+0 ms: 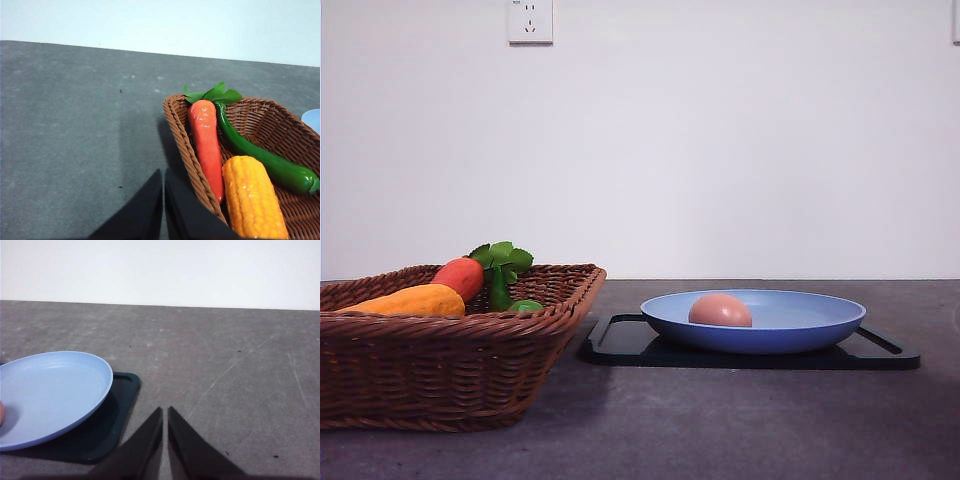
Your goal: Transfer egg from basket to plate and serve
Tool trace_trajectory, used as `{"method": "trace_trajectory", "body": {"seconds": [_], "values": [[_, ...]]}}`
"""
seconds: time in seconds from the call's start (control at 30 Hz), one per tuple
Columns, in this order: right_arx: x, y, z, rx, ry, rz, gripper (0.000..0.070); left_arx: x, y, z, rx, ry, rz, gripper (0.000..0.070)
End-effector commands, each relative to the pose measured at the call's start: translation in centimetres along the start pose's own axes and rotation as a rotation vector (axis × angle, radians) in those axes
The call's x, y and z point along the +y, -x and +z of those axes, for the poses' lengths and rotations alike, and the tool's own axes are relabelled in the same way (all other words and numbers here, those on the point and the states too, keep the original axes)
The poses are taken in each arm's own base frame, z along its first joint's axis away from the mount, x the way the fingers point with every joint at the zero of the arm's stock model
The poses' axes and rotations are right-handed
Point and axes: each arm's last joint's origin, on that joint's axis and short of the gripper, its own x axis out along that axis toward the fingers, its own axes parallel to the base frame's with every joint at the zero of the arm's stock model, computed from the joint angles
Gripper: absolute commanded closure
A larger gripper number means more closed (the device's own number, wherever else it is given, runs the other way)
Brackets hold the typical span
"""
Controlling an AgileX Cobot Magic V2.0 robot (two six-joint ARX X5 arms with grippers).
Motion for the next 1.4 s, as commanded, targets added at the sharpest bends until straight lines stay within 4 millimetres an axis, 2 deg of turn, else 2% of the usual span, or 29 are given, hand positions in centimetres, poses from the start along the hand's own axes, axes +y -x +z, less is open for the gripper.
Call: {"method": "trace_trajectory", "body": {"seconds": [0.0,1.37], "values": [[-0.02,-0.02,-0.03,-0.007,0.005,-0.003,0.0700,0.13,-0.26,-0.82,0.017,0.005,0.004,0.0700],[-0.02,-0.02,-0.03,-0.007,0.005,-0.003,0.0700,0.13,-0.26,-0.82,0.017,0.005,0.004,0.0700]]}}
